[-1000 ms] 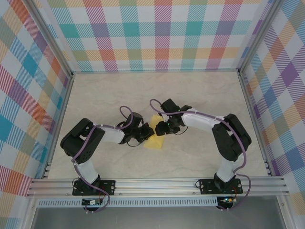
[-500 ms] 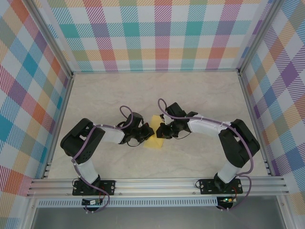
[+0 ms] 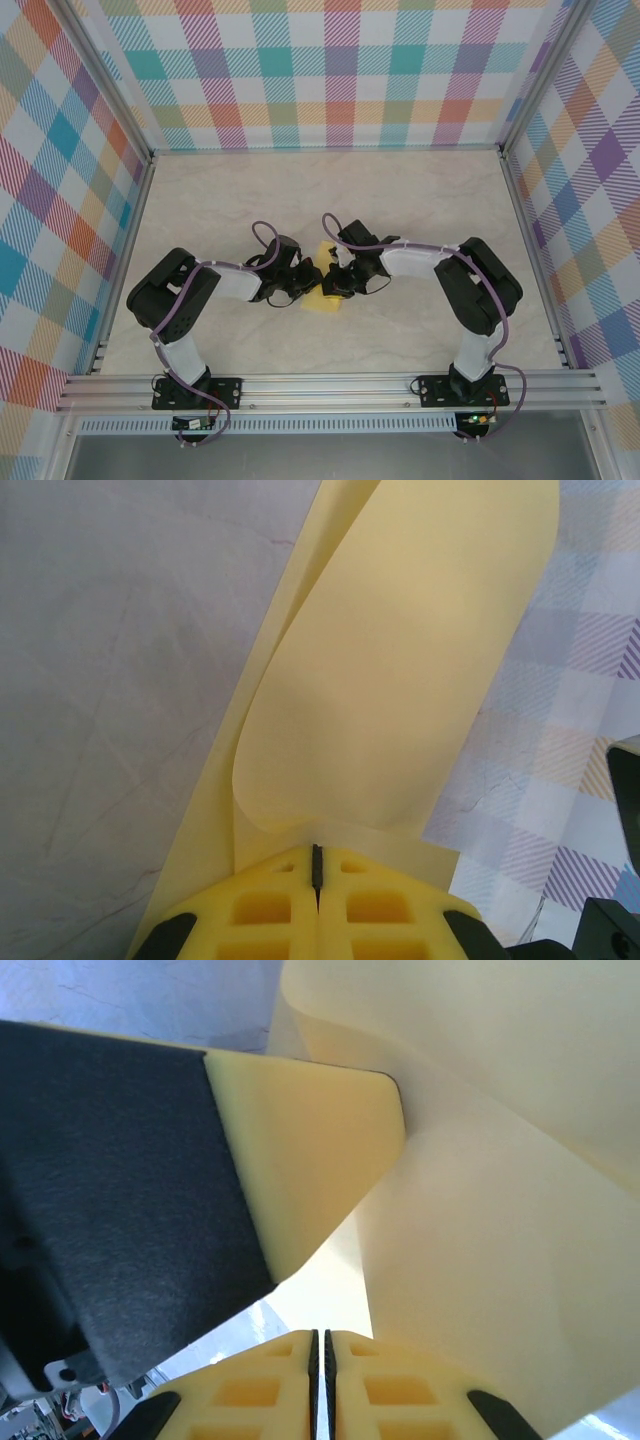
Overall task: Fold a paper plane with a square sheet of paper (pick it up from the middle)
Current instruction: Fold the triangle a second time at the center of the table.
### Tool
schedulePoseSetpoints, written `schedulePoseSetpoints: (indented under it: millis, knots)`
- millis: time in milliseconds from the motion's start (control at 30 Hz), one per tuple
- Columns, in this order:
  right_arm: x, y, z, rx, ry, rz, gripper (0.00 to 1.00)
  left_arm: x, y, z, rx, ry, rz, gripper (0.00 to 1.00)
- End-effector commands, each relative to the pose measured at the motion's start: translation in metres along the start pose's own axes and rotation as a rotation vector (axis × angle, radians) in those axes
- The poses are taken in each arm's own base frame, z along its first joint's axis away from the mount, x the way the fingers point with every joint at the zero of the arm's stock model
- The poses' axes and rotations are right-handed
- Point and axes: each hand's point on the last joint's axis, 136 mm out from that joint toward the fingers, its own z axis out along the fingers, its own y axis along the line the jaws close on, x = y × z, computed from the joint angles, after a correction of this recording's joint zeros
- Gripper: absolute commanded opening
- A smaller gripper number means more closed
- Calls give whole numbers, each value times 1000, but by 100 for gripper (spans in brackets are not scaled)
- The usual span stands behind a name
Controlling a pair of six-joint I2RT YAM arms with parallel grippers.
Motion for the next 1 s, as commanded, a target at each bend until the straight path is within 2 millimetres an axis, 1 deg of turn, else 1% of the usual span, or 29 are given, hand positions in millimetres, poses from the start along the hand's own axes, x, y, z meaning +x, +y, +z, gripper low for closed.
schedulePoseSetpoints:
  millis: [0,367,633,733,833,967]
  knots:
    - [1,0,3,26,14,1,13,16,33,2,-121,41,-14,0]
    - [11,-23,12,96,40,14,14,16,32,2,-124,39,-10,0]
    - [22,-42,18,139,59,33,15,17,33,2,-128,43,-11,0]
    - [22,-39,15,135,56,32,15,17,34,2,-130,44,-12,0]
    - [17,-29,4,129,32,19,15,18,35,2,-132,46,-13,0]
    - [13,-4,-11,65,3,-17,15,18,32,1,-129,44,-8,0]
